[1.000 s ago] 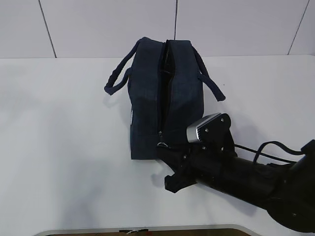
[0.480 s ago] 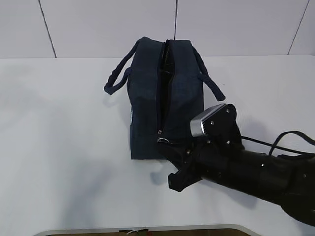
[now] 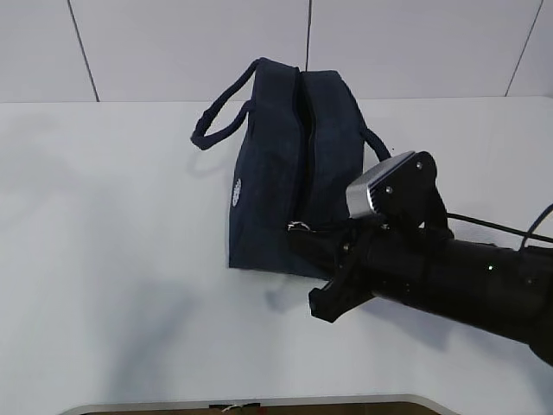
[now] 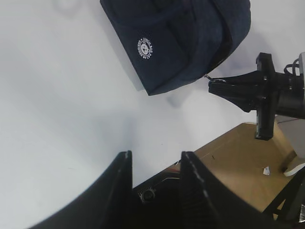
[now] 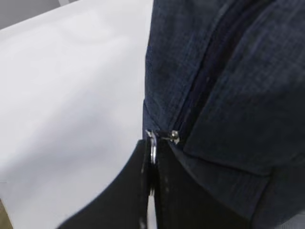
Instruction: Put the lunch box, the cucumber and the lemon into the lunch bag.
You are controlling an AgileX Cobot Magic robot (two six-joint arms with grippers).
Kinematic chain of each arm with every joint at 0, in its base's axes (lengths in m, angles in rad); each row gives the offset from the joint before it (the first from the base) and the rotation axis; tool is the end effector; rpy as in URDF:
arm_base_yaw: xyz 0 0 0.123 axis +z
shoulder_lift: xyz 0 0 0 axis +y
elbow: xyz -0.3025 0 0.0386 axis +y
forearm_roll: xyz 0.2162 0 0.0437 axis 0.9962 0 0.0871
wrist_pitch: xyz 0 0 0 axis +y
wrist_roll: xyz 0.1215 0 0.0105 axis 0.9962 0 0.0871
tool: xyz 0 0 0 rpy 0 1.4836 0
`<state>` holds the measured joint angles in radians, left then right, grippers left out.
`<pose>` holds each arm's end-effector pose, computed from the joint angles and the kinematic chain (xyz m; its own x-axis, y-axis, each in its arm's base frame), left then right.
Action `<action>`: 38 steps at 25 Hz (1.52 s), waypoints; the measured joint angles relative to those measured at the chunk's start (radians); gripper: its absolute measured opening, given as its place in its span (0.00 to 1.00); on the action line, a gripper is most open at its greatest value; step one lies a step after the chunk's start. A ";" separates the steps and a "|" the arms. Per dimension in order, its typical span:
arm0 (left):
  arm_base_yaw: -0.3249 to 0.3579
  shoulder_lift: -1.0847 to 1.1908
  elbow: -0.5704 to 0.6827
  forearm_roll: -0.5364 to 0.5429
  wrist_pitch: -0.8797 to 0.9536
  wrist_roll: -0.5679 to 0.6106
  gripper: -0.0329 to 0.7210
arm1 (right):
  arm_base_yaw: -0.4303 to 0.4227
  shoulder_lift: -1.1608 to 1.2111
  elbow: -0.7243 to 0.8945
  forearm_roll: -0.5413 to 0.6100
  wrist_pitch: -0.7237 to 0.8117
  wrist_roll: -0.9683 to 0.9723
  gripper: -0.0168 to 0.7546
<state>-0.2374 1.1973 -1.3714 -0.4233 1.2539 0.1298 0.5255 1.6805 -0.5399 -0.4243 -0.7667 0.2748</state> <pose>0.1782 -0.0921 0.4069 -0.8027 0.1851 -0.5669 0.4250 0.8444 -0.3262 0.2523 0.1865 0.2029 -0.2541 -0.1914 -0.9480 -0.7249 0.6866 0.0557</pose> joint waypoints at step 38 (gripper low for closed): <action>0.000 0.069 0.000 -0.001 0.000 0.004 0.36 | 0.000 -0.149 -0.360 -0.635 0.525 0.596 0.03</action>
<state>-0.2374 1.2659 -1.3714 -0.4248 1.2539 0.1334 0.5255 1.5316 -0.8994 -1.0597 -0.2419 0.8709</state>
